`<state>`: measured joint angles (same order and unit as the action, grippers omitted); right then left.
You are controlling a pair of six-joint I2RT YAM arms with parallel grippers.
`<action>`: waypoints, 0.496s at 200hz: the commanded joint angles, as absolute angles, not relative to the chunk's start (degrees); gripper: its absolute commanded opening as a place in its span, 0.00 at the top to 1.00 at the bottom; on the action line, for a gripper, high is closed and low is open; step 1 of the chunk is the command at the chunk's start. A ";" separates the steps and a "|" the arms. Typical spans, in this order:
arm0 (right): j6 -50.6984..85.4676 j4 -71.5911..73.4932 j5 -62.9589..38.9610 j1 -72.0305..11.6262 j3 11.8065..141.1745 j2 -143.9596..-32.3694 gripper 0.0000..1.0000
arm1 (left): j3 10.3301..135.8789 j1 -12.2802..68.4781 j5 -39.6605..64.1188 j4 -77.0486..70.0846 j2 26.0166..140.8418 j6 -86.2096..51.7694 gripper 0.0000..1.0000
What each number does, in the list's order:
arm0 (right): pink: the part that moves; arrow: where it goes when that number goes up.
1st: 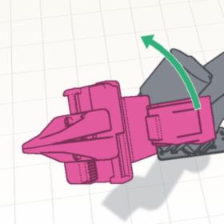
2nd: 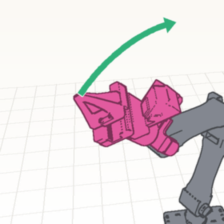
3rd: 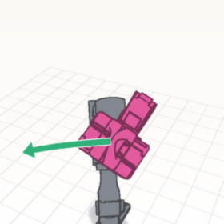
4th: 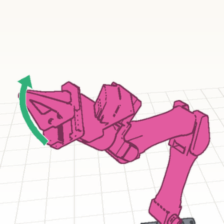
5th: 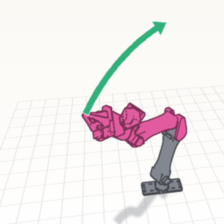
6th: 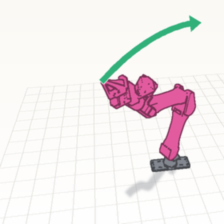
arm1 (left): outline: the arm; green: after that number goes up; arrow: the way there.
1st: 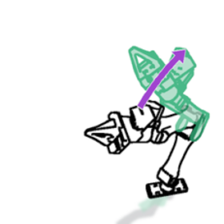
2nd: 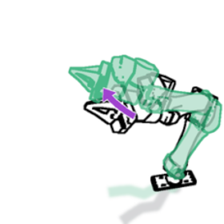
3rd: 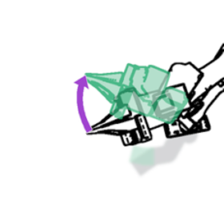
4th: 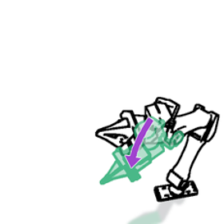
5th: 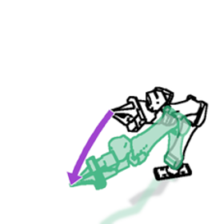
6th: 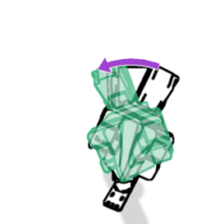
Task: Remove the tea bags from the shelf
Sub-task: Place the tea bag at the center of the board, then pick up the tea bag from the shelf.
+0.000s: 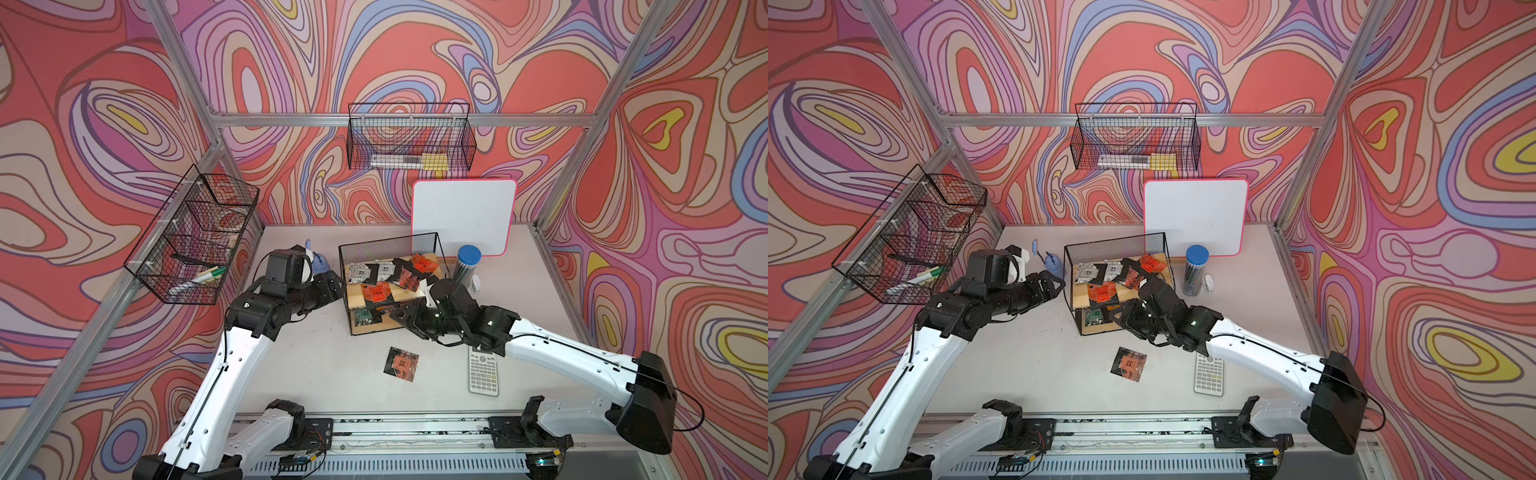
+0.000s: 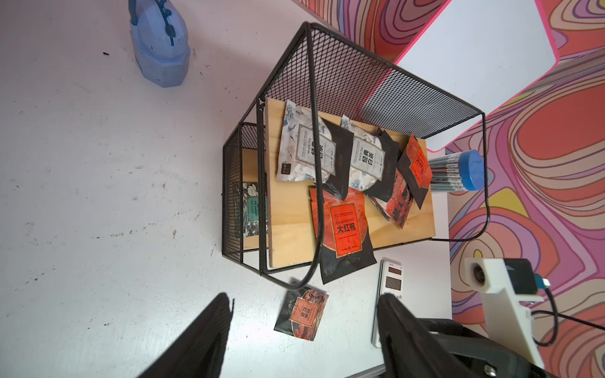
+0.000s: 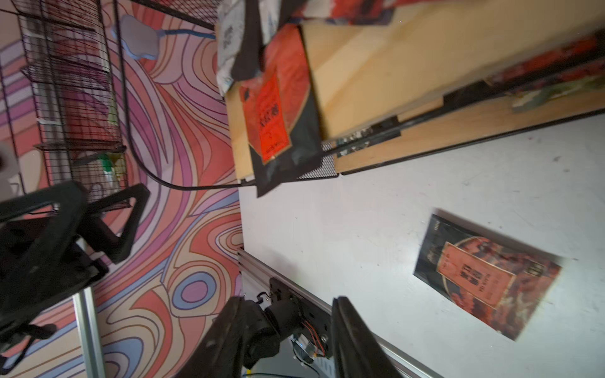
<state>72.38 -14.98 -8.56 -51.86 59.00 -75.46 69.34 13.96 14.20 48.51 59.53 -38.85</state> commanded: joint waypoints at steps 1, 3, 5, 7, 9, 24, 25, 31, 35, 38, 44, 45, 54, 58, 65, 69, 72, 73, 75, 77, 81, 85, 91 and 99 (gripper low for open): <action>80.11 -7.86 -4.33 -52.11 58.80 -75.93 0.54 | 68.48 14.33 13.20 46.72 60.19 -38.81 0.26; 80.80 -7.33 -4.23 -52.12 58.62 -76.00 0.53 | 68.47 14.33 13.25 46.68 60.29 -38.84 0.26; 81.55 -6.75 -4.15 -52.12 58.45 -76.09 0.53 | 68.47 14.33 13.22 46.61 60.40 -38.91 0.26; 82.22 -6.26 -4.16 -52.14 58.27 -76.17 0.53 | 68.42 14.33 13.26 46.52 60.52 -38.97 0.26; 82.96 -5.85 -4.12 -52.17 58.10 -76.24 0.53 | 68.35 14.33 13.33 46.44 60.68 -39.01 0.26; 87.39 -3.60 -2.56 -53.05 57.10 -76.38 0.50 | 68.05 14.33 13.37 45.72 61.65 -39.42 0.27; 87.64 -3.52 -2.42 -53.16 57.07 -76.38 0.50 | 68.04 14.33 13.36 45.67 61.67 -39.44 0.27; 88.60 -3.02 -1.76 -53.57 57.04 -76.35 0.49 | 67.86 14.33 13.24 45.41 62.02 -39.56 0.27; 89.26 -2.91 -1.41 -53.81 57.17 -76.46 0.49 | 67.73 14.33 13.05 45.28 62.25 -39.55 0.27; 89.61 -2.99 -1.25 -53.93 57.33 -76.53 0.49 | 67.62 14.33 12.95 45.19 62.43 -39.59 0.27; 90.22 -3.37 -0.75 -54.21 57.70 -76.76 0.48 | 67.39 14.33 12.79 44.95 62.72 -39.64 0.28; 90.28 -3.49 -0.68 -54.31 57.77 -76.79 0.48 | 67.35 14.33 12.77 44.93 62.74 -39.64 0.28; 91.15 -3.63 -0.06 -54.72 58.14 -76.97 0.48 | 67.11 14.33 12.82 44.57 63.04 -39.93 0.28; 91.37 -3.64 0.29 -54.94 58.11 -76.97 0.48 | 67.15 14.33 12.67 44.52 63.15 -40.05 0.29; 91.70 -3.77 0.77 -55.16 58.10 -76.99 0.48 | 67.48 14.33 12.02 44.92 62.98 -40.24 0.30; 91.79 -3.97 0.87 -55.11 58.05 -76.95 0.48 | 67.79 14.33 11.51 45.19 62.74 -40.40 0.30; 91.89 -4.13 0.95 -55.11 58.01 -76.91 0.48 | 67.95 14.33 11.01 45.41 62.50 -40.55 0.30; 91.96 -4.18 0.96 -55.15 57.97 -76.86 0.48 | 68.03 14.33 10.82 45.51 62.45 -40.58 0.30; 92.05 -4.25 1.05 -55.23 57.93 -76.78 0.48 | 68.20 14.33 10.37 45.77 62.26 -40.71 0.30; 92.03 -4.40 1.16 -55.20 57.92 -76.70 0.48 | 68.45 14.33 9.89 46.14 62.08 -40.87 0.30; 92.27 -4.76 1.35 -55.24 57.73 -76.50 0.48 | 68.88 14.33 8.79 46.90 61.71 -41.14 0.30; 92.44 -4.96 1.59 -55.20 57.47 -76.20 0.48 | 69.45 14.33 7.32 47.98 61.30 -41.53 0.30; 92.69 -4.89 1.90 -55.20 57.04 -75.68 0.49 | 70.00 14.33 4.82 49.74 60.65 -42.37 0.30; 92.89 -5.20 2.40 -55.20 56.55 -74.93 0.49 | 70.03 14.33 1.98 51.25 59.50 -43.69 0.30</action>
<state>89.84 -5.15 -0.49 -54.89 57.93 -76.55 67.94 13.96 10.31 47.07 62.59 -40.69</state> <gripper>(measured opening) 0.514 0.702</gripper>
